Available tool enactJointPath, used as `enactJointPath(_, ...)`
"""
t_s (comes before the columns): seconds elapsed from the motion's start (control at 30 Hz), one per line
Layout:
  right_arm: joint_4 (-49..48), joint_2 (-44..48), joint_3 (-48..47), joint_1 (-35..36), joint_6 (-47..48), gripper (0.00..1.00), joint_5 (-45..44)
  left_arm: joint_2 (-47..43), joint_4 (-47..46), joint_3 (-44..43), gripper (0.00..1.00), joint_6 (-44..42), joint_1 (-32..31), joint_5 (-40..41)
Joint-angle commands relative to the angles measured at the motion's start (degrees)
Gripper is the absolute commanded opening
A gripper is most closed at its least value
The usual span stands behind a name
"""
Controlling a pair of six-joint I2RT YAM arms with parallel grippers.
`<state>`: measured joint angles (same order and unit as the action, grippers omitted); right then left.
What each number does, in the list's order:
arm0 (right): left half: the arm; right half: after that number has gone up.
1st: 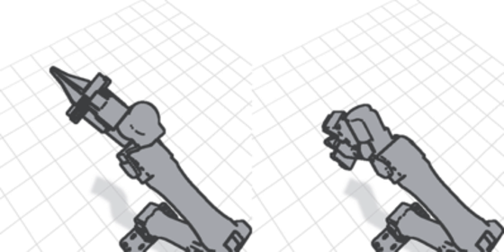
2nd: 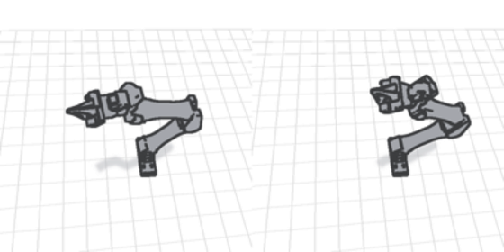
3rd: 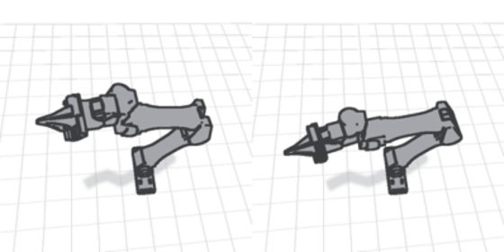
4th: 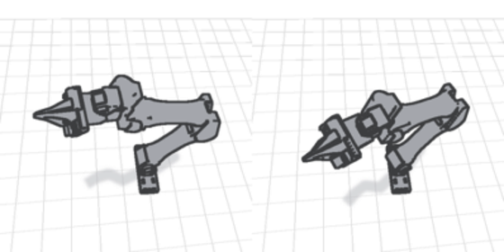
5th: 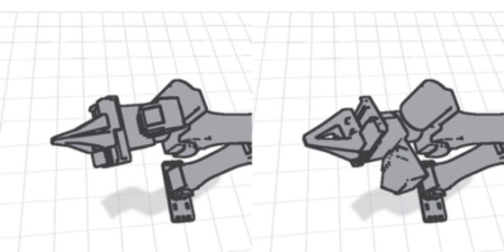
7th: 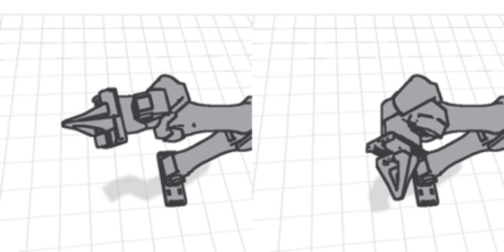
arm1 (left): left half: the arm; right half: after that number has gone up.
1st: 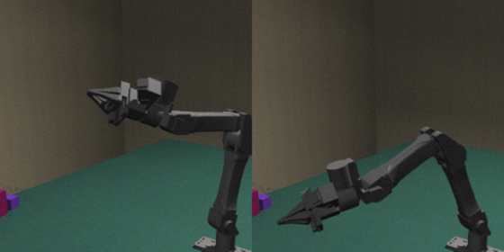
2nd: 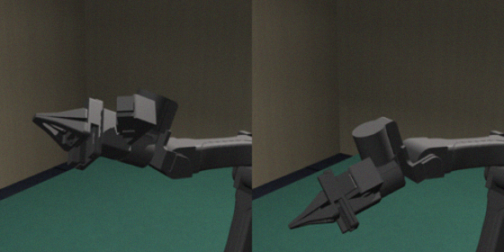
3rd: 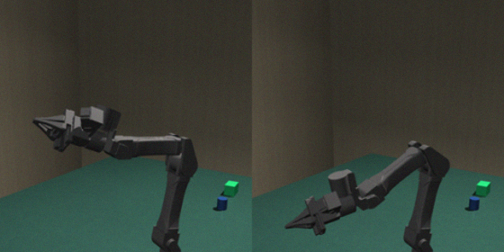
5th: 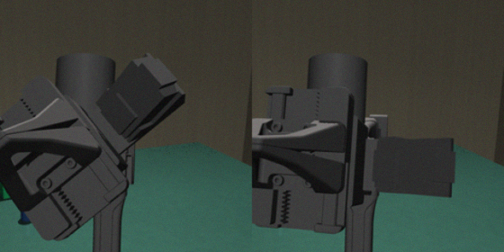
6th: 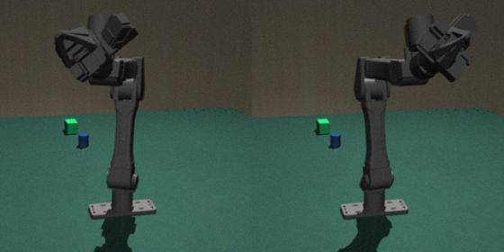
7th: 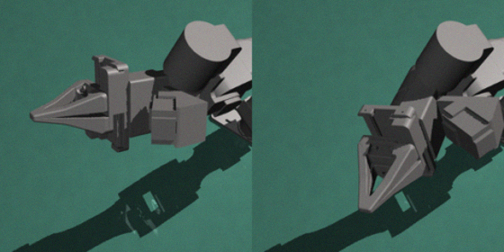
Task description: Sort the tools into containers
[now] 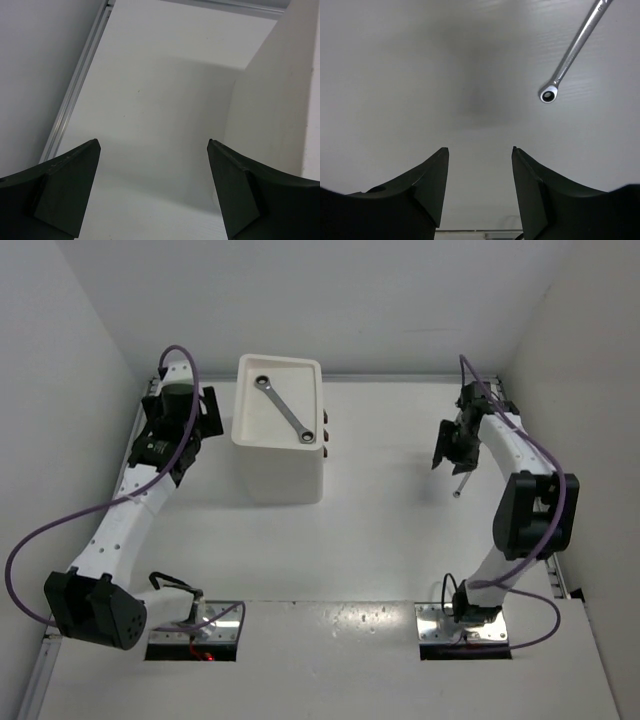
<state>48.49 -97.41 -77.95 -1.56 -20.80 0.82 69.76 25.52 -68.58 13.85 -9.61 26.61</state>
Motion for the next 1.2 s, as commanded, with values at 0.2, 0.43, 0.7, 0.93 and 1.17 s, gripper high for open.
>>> enactJointPath(0.2, 4.9, -13.8, -5.5, -9.0, -4.3, 0.46, 3.0, -3.7, -3.9, 4.3, 0.95, 0.4, 0.7, 3.1)
enactJointPath(0.43, 5.5, -20.8, -8.7, -13.2, -5.5, 0.44, 2.4, -3.0, -5.0, 5.6, 0.95, 0.4, 0.7, 3.1)
enactJointPath(0.7, 6.0, -25.6, -14.5, -15.9, -4.3, 0.42, 3.2, -1.9, -5.0, 5.6, 0.95, 0.9, 0.7, 2.0)
enactJointPath(0.93, 6.5, -29.2, -17.3, -16.5, -4.3, 0.41, 2.6, -1.9, -5.0, 5.6, 0.95, 0.9, 0.7, 1.3)
enactJointPath(1.17, 7.1, -31.6, -18.5, -17.1, -3.8, 0.4, 2.6, -1.4, -5.0, 5.6, 0.95, 0.9, 1.3, 1.3)
